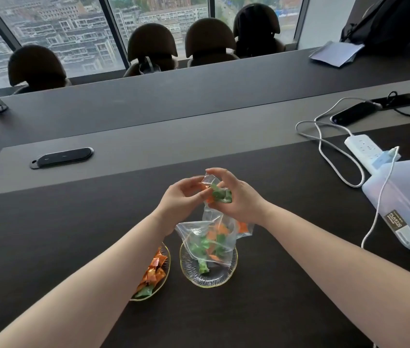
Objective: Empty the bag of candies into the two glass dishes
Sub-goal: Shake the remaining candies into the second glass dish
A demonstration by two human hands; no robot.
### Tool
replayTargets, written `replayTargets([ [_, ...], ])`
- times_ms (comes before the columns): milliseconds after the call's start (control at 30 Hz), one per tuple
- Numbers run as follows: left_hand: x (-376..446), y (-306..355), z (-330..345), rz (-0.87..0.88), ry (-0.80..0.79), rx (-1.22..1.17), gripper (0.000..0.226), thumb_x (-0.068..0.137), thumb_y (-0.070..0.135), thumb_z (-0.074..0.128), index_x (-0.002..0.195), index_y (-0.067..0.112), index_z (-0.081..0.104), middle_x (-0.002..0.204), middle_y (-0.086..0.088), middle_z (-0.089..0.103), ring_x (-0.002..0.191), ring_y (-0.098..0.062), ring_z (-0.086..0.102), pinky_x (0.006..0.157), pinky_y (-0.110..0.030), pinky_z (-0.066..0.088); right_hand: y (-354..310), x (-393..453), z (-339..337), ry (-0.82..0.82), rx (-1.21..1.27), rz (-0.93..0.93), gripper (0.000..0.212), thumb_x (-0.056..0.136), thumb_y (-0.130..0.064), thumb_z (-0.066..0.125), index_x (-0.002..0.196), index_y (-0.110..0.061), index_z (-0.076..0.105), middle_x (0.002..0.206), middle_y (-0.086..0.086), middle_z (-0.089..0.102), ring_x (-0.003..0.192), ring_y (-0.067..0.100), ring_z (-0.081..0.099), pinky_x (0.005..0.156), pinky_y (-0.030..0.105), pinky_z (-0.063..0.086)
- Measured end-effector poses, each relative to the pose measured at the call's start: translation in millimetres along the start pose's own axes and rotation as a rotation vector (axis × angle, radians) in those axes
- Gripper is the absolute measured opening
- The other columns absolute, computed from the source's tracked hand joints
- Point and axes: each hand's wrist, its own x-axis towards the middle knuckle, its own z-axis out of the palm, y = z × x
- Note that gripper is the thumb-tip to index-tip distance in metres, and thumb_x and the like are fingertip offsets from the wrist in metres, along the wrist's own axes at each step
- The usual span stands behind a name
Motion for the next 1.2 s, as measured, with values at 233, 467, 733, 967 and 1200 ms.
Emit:
replayTargets([
  [233, 0.6, -4.8, -10.1, -0.004, 0.091, -0.091, 0.011, 0.073, 0.007, 0.074, 0.083, 0.004, 0.071, 0.072, -0.001, 0.071, 0.068, -0.008, 0.066, 0.07, -0.018, 0.053, -0.9, 0.6, -8.8, -0.145, 0.008, 0.087, 0.071, 0.074, -0.027, 0.077, 0.135, -0.026, 0.041, 0.099, -0.007, 0.057, 0.08, 0.0, 0.059, 0.08, 0.014, 0.045],
  [467, -5.8, -8.2, -29.9, -0.013, 0.003, -0.048, 0.007, 0.073, 0.007, 0.074, 0.079, 0.007, 0.07, 0.081, -0.009, 0.069, 0.079, -0.015, 0.063, 0.081, -0.023, 0.052, 11.9, -2.3, -24.3, -0.368, -0.19, 0.264, 0.027, 0.07, -0.032, 0.08, 0.091, -0.021, 0.066, 0.076, -0.013, 0.057, 0.066, 0.003, 0.053, 0.062, 0.014, 0.041],
  [733, -10.7, -11.9, -47.6, -0.027, -0.058, -0.042, 0.01, 0.07, 0.007, 0.076, 0.079, 0.007, 0.071, 0.077, -0.006, 0.072, 0.077, -0.014, 0.067, 0.082, -0.026, 0.054, 17.7, -12.9, -28.1, -0.334, -0.097, 0.378, 0.022, 0.072, -0.025, 0.08, 0.085, -0.012, 0.067, 0.089, 0.008, 0.073, 0.08, 0.019, 0.07, 0.073, 0.033, 0.06],
  [967, -13.8, -5.8, -63.9, -0.025, -0.081, -0.086, 0.009, 0.07, 0.005, 0.075, 0.075, 0.01, 0.07, 0.07, 0.002, 0.074, 0.071, -0.011, 0.068, 0.072, -0.02, 0.057, -1.4, -17.1, -34.0, -0.265, -0.131, 0.385, 0.027, 0.064, -0.034, 0.083, 0.084, -0.018, 0.073, 0.088, 0.002, 0.074, 0.078, 0.014, 0.067, 0.08, 0.032, 0.054],
  [1200, -32.3, -1.1, -78.3, -0.071, -0.22, -0.103, 0.048, 0.039, 0.034, 0.089, 0.077, 0.008, 0.074, 0.074, -0.004, 0.076, 0.071, -0.011, 0.072, 0.064, -0.02, 0.058, -28.6, -28.9, -40.9, -0.254, -0.213, 0.327, 0.025, 0.072, -0.029, 0.079, 0.092, -0.015, 0.073, 0.091, 0.002, 0.074, 0.084, 0.014, 0.067, 0.082, 0.029, 0.053],
])
